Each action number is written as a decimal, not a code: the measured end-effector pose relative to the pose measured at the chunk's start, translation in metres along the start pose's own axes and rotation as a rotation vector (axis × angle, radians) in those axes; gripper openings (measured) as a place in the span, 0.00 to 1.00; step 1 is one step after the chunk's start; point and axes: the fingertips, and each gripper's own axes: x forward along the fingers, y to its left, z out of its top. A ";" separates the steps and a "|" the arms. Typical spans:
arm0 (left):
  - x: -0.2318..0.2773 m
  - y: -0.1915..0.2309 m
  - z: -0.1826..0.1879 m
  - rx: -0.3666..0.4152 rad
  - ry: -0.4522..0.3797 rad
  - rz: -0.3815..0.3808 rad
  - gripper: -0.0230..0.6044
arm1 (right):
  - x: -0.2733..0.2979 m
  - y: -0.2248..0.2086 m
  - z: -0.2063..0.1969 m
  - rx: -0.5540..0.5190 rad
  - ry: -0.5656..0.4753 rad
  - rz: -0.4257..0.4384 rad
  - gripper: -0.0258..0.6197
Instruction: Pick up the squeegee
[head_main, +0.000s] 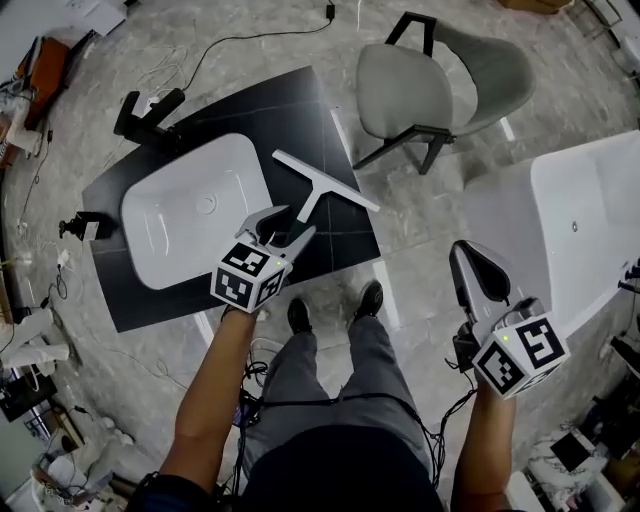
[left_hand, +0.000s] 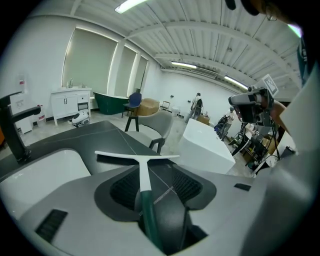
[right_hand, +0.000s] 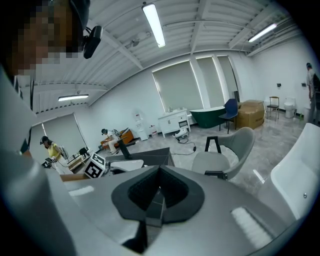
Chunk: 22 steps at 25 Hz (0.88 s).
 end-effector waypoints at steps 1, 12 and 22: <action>0.003 0.001 -0.004 -0.002 0.009 0.000 0.34 | 0.002 -0.001 -0.003 0.004 0.005 0.000 0.05; 0.034 0.005 -0.041 -0.005 0.094 -0.008 0.40 | 0.018 -0.011 -0.026 0.030 0.033 0.006 0.05; 0.049 0.009 -0.061 -0.003 0.128 0.015 0.40 | 0.025 -0.019 -0.043 0.047 0.054 0.004 0.05</action>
